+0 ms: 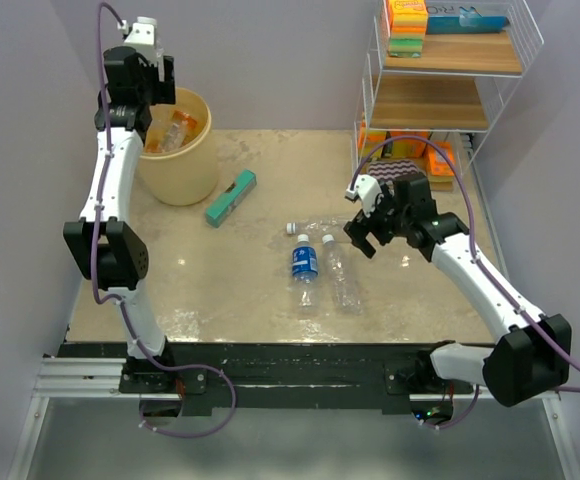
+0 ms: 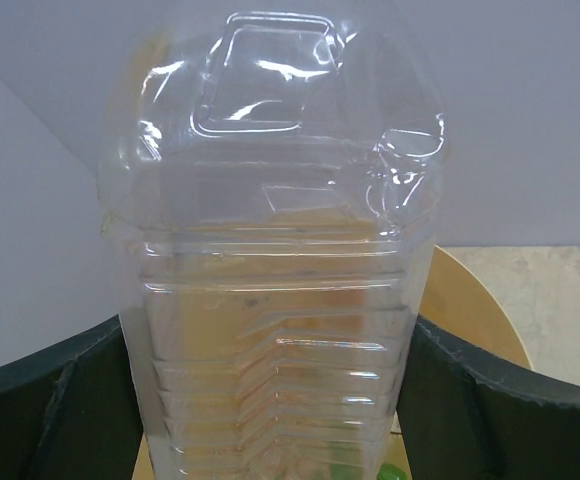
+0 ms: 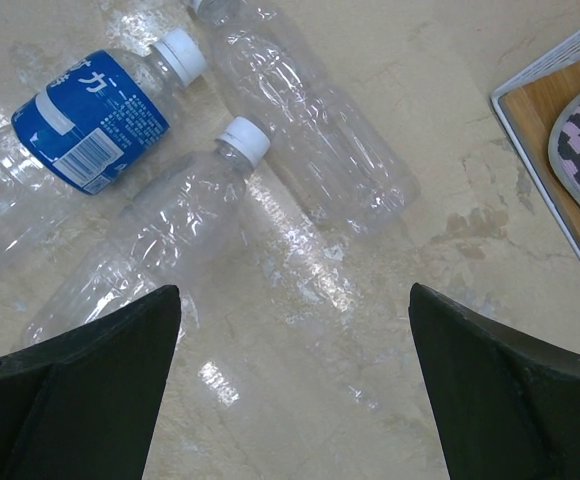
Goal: Put the plastic bottles in the bin
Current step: Place the plastic bottle in the trash bin.
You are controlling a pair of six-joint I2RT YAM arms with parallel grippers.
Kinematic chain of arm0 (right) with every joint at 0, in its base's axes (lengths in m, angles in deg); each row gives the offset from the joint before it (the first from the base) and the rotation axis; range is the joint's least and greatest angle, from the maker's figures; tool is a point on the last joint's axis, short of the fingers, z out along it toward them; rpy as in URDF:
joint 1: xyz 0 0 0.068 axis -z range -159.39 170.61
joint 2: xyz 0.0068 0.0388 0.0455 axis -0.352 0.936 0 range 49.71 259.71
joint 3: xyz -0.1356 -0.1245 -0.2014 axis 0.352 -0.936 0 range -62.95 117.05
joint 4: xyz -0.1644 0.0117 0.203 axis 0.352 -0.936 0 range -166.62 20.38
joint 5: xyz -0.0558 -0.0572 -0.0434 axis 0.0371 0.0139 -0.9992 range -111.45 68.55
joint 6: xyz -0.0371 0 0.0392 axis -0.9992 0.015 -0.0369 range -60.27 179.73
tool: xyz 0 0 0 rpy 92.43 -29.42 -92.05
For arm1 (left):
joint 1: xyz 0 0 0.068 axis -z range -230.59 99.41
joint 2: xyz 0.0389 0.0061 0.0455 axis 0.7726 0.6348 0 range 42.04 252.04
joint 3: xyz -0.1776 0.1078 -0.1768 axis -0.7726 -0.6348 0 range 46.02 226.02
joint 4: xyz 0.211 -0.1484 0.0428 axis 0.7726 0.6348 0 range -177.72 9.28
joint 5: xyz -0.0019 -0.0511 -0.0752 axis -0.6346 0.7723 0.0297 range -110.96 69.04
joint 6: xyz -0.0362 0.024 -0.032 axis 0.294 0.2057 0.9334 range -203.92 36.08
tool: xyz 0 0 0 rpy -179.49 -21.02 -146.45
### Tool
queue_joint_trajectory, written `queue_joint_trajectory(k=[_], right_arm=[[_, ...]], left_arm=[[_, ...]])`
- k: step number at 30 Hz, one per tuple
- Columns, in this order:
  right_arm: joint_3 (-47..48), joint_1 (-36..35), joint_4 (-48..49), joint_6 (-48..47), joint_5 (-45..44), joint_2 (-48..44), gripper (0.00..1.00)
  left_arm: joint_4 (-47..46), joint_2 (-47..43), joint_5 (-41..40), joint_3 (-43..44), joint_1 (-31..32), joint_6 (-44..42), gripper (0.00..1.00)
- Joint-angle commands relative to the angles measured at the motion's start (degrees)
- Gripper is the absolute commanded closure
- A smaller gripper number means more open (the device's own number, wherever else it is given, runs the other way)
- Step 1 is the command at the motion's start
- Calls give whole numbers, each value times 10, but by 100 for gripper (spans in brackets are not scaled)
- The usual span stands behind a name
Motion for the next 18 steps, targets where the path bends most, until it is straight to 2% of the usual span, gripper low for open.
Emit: queue_joint_trajectory(k=[1,9,18], right_arm=[[28,2,-10,-10,-5,-25,1],[35,2,-26,-17,-17,-37,1],[35,2,-33,-13,-17,-41,1]], left_arm=[[-74,4,-40,-3,-7,17,100],[-74,20,-27,-25,-35,67,100],[-69,29,-5,-41,-41,80,100]])
